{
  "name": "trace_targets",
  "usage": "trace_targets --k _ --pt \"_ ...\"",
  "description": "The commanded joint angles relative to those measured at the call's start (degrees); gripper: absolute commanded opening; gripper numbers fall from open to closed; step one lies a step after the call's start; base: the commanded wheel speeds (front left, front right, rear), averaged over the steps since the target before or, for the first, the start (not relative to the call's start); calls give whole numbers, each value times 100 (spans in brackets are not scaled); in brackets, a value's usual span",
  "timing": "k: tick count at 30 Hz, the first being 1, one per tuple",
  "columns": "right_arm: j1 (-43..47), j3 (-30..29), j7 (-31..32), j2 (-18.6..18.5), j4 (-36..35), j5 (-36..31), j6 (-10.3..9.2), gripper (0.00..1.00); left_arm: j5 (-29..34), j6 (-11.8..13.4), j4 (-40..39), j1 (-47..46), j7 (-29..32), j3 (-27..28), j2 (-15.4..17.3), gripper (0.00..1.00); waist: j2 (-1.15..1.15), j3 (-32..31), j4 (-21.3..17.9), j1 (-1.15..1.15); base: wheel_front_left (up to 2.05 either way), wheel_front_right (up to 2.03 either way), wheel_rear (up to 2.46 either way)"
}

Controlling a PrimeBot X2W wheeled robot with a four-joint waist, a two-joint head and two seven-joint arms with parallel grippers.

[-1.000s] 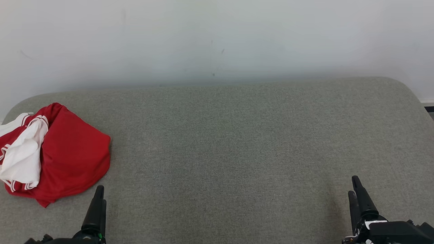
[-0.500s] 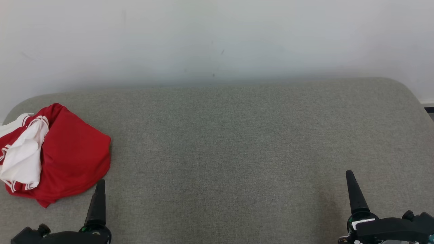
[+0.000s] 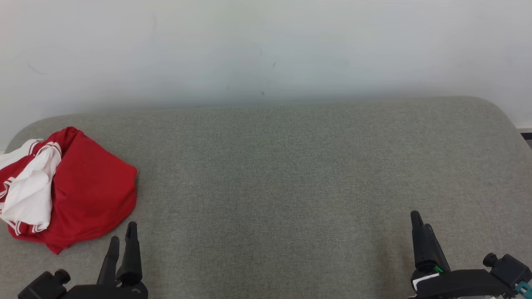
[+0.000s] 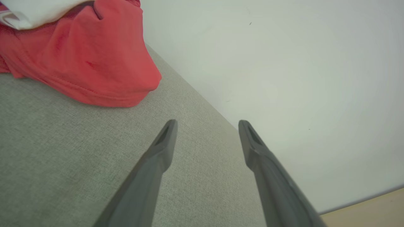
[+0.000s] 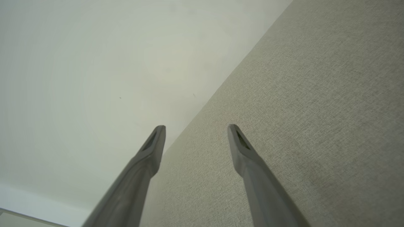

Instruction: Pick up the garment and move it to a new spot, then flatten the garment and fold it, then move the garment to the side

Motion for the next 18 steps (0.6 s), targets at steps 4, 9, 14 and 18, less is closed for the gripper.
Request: trace_targets --k 4,9,14,18 --pt "3 75 -125 -23 -54 -567 -5 100 606 70 -111 11 -126 -27 48 100 0 4 6 0 0 0 0" --pt "32 148 -215 -25 -12 -1046 -5 100 1092 133 -116 39 -213 -55 83 100 0 6 11 0 0 0 0" --pt "42 210 -301 -28 16 -1544 -6 100 1477 172 -142 46 -298 -73 113 100 0 5 23 0 0 0 0" --pt "59 237 -364 -28 19 -1947 -6 100 1787 218 -165 70 -364 -107 134 100 0 -1 32 0 0 0 0"
